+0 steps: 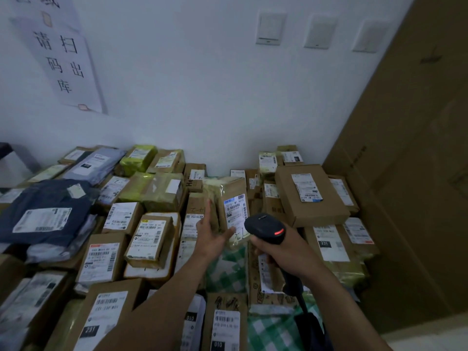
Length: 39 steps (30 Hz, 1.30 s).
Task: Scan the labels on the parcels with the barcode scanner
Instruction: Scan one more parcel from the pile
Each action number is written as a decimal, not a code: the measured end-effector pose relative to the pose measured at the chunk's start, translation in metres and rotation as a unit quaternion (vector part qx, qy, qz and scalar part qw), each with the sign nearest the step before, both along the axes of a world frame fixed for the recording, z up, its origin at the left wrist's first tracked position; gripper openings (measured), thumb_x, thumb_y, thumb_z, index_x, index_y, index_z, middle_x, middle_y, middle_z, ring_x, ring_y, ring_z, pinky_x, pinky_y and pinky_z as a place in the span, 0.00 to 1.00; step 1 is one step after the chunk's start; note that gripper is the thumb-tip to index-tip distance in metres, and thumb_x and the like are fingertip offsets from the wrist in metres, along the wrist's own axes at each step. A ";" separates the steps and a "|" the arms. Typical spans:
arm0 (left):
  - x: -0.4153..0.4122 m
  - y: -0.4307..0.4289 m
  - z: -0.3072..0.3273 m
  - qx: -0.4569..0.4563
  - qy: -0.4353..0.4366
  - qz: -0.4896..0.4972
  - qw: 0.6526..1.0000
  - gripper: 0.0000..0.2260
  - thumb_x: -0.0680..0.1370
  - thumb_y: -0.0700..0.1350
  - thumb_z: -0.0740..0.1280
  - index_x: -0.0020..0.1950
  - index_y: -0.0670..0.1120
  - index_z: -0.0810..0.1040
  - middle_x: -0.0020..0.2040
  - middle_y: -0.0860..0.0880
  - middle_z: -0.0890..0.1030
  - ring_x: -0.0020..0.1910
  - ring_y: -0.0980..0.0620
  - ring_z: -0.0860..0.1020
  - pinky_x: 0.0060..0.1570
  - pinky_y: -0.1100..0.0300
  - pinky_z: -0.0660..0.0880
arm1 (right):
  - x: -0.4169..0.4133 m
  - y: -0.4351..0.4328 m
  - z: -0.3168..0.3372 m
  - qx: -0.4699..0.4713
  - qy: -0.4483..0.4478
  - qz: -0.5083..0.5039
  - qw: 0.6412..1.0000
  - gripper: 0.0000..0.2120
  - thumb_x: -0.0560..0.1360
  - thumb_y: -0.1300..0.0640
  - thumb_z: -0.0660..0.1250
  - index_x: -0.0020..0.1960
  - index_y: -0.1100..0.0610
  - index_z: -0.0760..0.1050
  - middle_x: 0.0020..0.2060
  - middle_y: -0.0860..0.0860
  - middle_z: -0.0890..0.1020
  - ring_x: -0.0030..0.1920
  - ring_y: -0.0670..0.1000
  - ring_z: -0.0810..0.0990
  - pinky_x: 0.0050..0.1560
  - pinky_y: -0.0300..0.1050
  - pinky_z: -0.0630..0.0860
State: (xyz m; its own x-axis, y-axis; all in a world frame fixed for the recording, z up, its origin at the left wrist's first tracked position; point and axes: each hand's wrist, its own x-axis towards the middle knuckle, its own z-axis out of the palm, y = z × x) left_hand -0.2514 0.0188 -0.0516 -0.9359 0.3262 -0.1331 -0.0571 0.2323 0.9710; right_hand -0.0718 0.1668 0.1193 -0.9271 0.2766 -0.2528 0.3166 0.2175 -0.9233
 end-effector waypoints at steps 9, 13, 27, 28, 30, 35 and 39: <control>-0.004 -0.003 0.000 -0.021 0.009 0.004 1.000 0.53 0.63 0.68 0.81 0.81 0.68 0.54 0.69 0.46 0.76 0.69 0.44 0.76 0.65 0.37 0.76 | -0.004 -0.005 0.005 0.016 -0.020 0.017 1.000 0.11 0.78 0.46 0.73 0.59 0.38 0.77 0.42 0.52 0.87 0.40 0.47 0.84 0.43 0.42 0.80; -0.006 -0.006 -0.001 -0.012 -0.008 0.005 1.000 0.55 0.62 0.69 0.80 0.79 0.73 0.48 0.71 0.44 0.74 0.72 0.40 0.73 0.69 0.35 0.72 | -0.007 -0.006 0.006 0.009 -0.014 0.018 1.000 0.10 0.79 0.48 0.73 0.59 0.40 0.78 0.42 0.55 0.87 0.39 0.48 0.83 0.43 0.44 0.80; -0.011 -0.028 0.081 -0.023 -0.047 0.007 0.999 0.23 0.83 0.48 0.68 0.74 0.65 0.68 0.59 0.58 0.82 0.53 0.58 0.81 0.54 0.58 0.77 | -0.032 -0.001 -0.002 0.000 -0.035 -0.001 0.999 0.07 0.79 0.49 0.73 0.55 0.40 0.78 0.44 0.52 0.88 0.41 0.51 0.84 0.42 0.40 0.80; -0.020 -0.028 0.083 -0.038 -0.048 0.009 0.998 0.21 0.83 0.50 0.68 0.75 0.62 0.69 0.63 0.57 0.82 0.56 0.55 0.81 0.57 0.56 0.76 | -0.037 -0.001 -0.004 0.006 -0.038 0.000 0.999 0.07 0.79 0.49 0.73 0.54 0.40 0.78 0.43 0.49 0.88 0.40 0.47 0.84 0.41 0.39 0.79; -0.042 -0.027 0.082 -0.078 -0.062 0.012 0.995 0.22 0.83 0.53 0.66 0.77 0.59 0.69 0.67 0.54 0.80 0.63 0.50 0.79 0.67 0.48 0.73 | -0.047 0.000 -0.007 0.026 -0.047 0.007 0.999 0.07 0.79 0.46 0.73 0.55 0.39 0.78 0.39 0.43 0.87 0.36 0.39 0.82 0.38 0.33 0.77; -0.133 -0.021 -0.014 -0.184 -0.104 0.029 0.977 0.37 0.68 0.73 0.61 0.75 0.66 0.63 0.70 0.46 0.78 0.69 0.39 0.76 0.69 0.35 0.71 | -0.071 0.006 -0.016 0.023 -0.062 0.020 0.998 0.12 0.79 0.48 0.72 0.62 0.43 0.77 0.33 0.37 0.84 0.33 0.34 0.81 0.33 0.30 0.72; -0.147 -0.018 -0.031 -0.233 -0.157 0.031 0.959 0.37 0.72 0.70 0.61 0.80 0.62 0.60 0.76 0.42 0.72 0.72 0.35 0.71 0.72 0.35 0.66 | -0.088 0.011 -0.024 0.021 -0.080 0.020 0.996 0.09 0.80 0.50 0.72 0.58 0.52 0.81 0.31 0.40 0.84 0.30 0.33 0.79 0.30 0.26 0.70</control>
